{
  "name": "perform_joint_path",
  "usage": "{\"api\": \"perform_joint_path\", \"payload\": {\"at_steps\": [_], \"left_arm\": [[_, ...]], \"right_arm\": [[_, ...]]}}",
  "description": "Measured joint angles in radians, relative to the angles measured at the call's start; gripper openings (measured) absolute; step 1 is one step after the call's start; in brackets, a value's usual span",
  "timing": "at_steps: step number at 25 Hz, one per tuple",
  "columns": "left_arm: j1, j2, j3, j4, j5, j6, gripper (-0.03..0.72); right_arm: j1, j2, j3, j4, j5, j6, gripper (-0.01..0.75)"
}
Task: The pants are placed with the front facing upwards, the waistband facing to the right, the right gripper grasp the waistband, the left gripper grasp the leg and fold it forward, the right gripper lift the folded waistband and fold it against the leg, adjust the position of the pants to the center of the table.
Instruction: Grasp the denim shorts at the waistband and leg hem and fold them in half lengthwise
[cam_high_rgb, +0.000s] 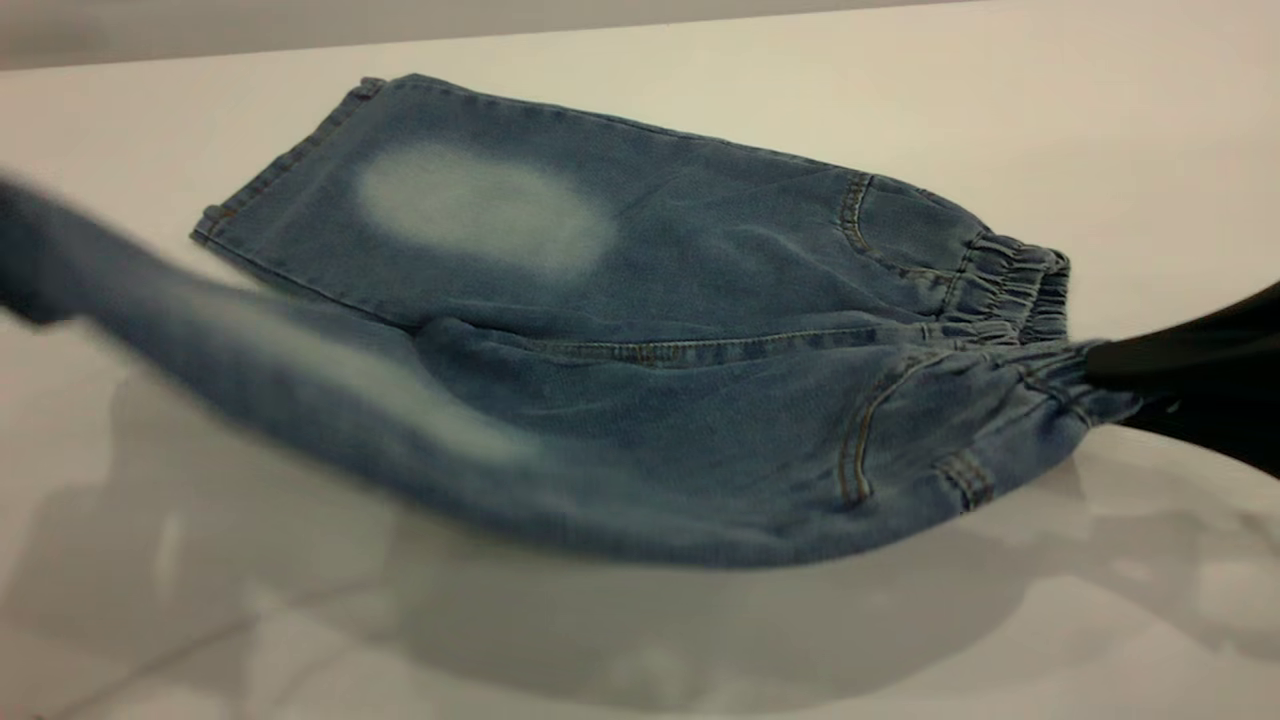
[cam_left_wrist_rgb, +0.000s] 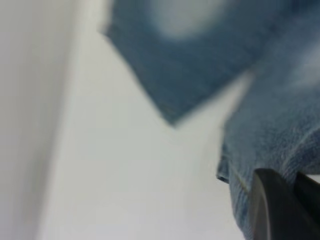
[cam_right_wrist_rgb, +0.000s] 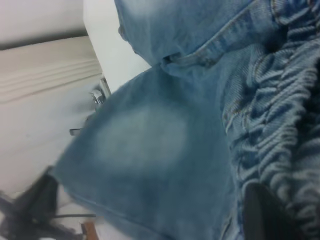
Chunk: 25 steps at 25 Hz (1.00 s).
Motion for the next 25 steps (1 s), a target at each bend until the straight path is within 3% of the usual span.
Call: {"api": "perform_joint_path", "payload": {"at_steps": [17,25], "left_arm": [[0.000,0.423,-0.154,-0.004,-0.423,-0.054,0.041],[0.000,0.640,-0.348,-0.004,-0.457,-0.054,0.041]], "right_arm": [[0.000,-0.017,-0.161,0.000,0.000,0.000,0.039],[0.000,-0.016,-0.298,0.000,0.000,0.000,0.039]]}}
